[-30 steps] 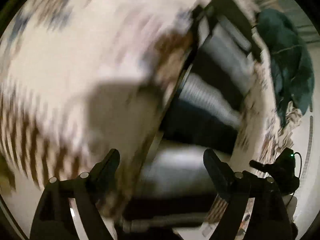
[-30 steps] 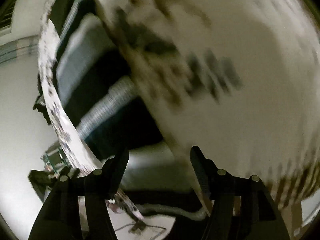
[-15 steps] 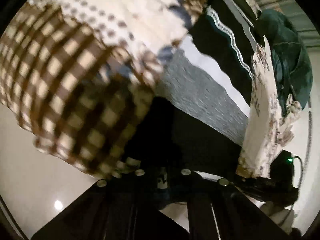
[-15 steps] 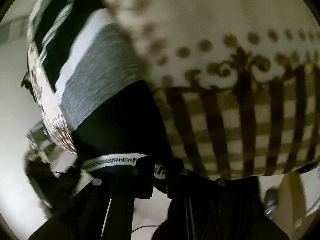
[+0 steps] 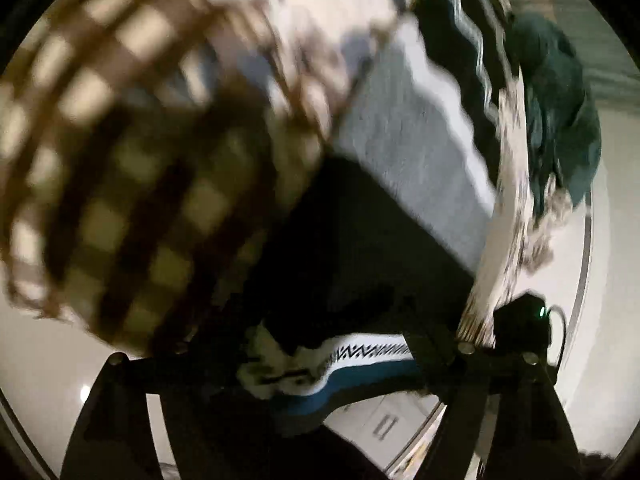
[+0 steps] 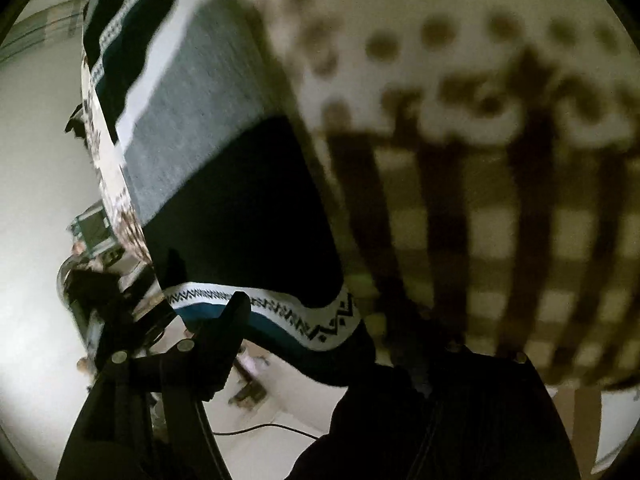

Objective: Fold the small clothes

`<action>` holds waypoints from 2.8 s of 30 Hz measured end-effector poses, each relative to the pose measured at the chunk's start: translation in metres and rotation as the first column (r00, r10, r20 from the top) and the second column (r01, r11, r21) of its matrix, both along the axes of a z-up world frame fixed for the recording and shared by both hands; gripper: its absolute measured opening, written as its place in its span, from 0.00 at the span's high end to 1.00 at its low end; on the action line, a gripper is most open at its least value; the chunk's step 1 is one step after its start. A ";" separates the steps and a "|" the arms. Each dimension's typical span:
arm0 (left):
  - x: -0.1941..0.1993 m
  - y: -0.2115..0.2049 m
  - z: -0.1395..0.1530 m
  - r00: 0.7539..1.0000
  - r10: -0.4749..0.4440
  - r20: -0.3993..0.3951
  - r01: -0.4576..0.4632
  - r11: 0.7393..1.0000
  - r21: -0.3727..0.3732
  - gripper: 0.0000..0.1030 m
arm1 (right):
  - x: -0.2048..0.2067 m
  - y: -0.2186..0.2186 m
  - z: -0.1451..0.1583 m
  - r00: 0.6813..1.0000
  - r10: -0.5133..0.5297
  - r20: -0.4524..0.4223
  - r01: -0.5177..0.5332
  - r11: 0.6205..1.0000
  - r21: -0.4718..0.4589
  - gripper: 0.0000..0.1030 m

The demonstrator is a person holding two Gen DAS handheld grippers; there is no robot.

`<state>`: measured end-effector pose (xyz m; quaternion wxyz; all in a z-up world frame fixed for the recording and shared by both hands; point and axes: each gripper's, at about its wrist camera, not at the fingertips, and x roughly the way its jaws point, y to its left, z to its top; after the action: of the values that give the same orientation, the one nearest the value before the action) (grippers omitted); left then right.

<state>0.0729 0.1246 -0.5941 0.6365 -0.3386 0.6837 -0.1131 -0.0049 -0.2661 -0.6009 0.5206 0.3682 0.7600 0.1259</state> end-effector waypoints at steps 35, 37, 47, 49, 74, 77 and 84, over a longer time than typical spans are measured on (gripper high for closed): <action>0.247 -0.038 0.185 0.888 0.080 0.454 -0.085 0.996 -0.011 0.86 | 0.233 -0.028 0.239 0.791 -0.084 0.606 0.159 0.985 -0.070 0.88; 0.288 -0.038 0.174 0.896 0.072 0.438 -0.076 0.997 -0.008 0.86 | 0.276 -0.030 0.232 0.793 -0.079 0.604 0.172 0.980 -0.097 0.88; 0.450 -0.016 0.096 0.953 0.158 0.258 -0.124 0.982 -0.144 0.44 | 0.455 -0.032 0.161 0.842 -0.204 0.500 0.275 0.959 -0.073 0.84; 0.463 0.000 0.093 0.937 0.231 0.263 -0.179 0.962 -0.208 0.36 | 0.479 -0.032 0.145 0.871 -0.226 0.437 0.272 0.961 -0.045 0.75; 0.500 0.000 0.064 0.932 -0.156 0.327 0.105 0.980 0.168 0.94 | 0.520 -0.023 0.084 0.936 -0.055 0.348 0.177 0.928 -0.329 0.87; 0.471 0.012 0.082 0.942 -0.108 0.318 0.081 0.992 0.098 0.53 | 0.499 -0.025 0.105 0.927 -0.030 0.375 0.150 0.944 -0.295 0.57; 0.339 0.002 0.086 0.948 -0.154 0.277 0.123 0.985 0.123 0.37 | 0.387 -0.035 0.105 0.956 -0.043 0.291 0.119 0.961 -0.249 0.52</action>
<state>0.4120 0.1261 -0.5077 0.7359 -0.2361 0.6116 -0.1694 0.3823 -0.3013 -0.4962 0.6730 0.3051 0.6716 0.0534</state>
